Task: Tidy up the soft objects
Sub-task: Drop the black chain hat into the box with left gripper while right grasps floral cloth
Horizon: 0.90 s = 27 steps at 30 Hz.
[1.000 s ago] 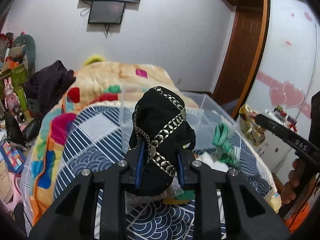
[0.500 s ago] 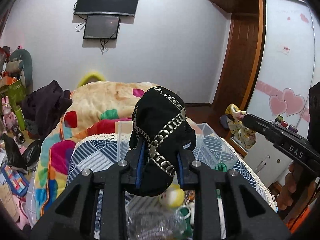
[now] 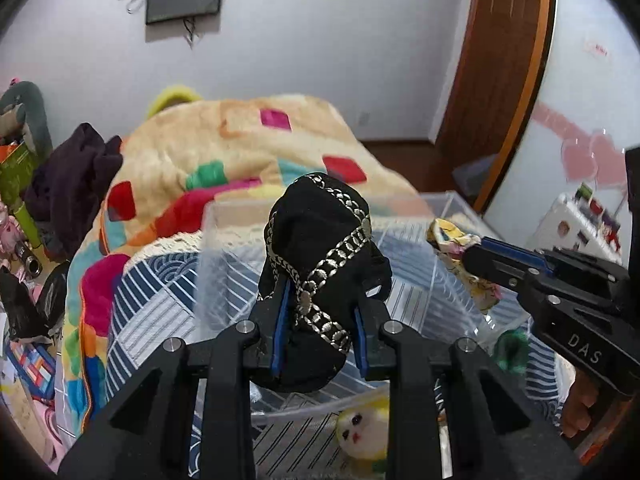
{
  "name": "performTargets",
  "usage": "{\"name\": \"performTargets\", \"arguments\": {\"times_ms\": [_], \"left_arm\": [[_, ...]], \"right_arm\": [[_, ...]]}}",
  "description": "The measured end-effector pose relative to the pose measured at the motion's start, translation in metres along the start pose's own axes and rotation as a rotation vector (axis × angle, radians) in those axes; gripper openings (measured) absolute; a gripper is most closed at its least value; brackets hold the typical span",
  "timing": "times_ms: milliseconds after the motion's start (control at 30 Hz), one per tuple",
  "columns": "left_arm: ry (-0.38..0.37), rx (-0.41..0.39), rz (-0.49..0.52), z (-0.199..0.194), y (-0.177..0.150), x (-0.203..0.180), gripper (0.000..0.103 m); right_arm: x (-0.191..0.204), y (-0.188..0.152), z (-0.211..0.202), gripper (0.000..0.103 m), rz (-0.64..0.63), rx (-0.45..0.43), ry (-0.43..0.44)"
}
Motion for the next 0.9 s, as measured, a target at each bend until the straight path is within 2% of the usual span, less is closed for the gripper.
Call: {"name": "performTargets", "arguments": {"times_ms": [233, 267, 400, 433, 467, 633, 700, 767, 900], "left_arm": [[-0.01, 0.099, 0.022, 0.026, -0.01, -0.007, 0.029], [-0.02, 0.106, 0.014, 0.026, -0.012, -0.007, 0.035], [-0.048, 0.088, 0.017, 0.02, -0.011, -0.012, 0.047], [-0.039, 0.077, 0.022, 0.015, -0.01, -0.014, 0.061], [-0.027, 0.064, 0.027, 0.011, -0.009, -0.014, 0.07], [-0.004, -0.001, 0.039, -0.019, -0.003, -0.014, 0.072], [0.003, -0.025, 0.034, -0.029, -0.001, -0.011, 0.076], [0.015, -0.054, 0.028, -0.042, 0.001, -0.008, 0.085], [0.032, -0.108, 0.01, -0.066, -0.003, -0.001, 0.092]], "right_arm": [[-0.01, -0.011, 0.022, 0.012, -0.01, 0.126, -0.026], [-0.01, -0.012, 0.023, 0.012, -0.01, 0.139, -0.026], [-0.01, -0.016, 0.018, 0.016, -0.007, 0.152, -0.01], [-0.01, -0.016, 0.015, 0.021, -0.008, 0.145, -0.006], [-0.009, -0.016, 0.011, 0.026, -0.011, 0.136, -0.005], [-0.006, -0.007, -0.005, 0.037, -0.027, 0.068, -0.009], [-0.005, -0.003, -0.012, 0.041, -0.025, 0.042, -0.008], [-0.004, 0.001, -0.022, 0.045, -0.026, 0.011, -0.008], [-0.003, 0.004, -0.043, 0.055, -0.028, -0.051, 0.003]]}}
Point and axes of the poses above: each gripper's, at about its wrist camera, not at the fingertips, and z roughly the way its jaws point, x to its left, y to its top, the point moved 6 cm from there along z, roughly the way its jaws point, and after that the axes turned 12 degrees about z, right-handed, at the moved point
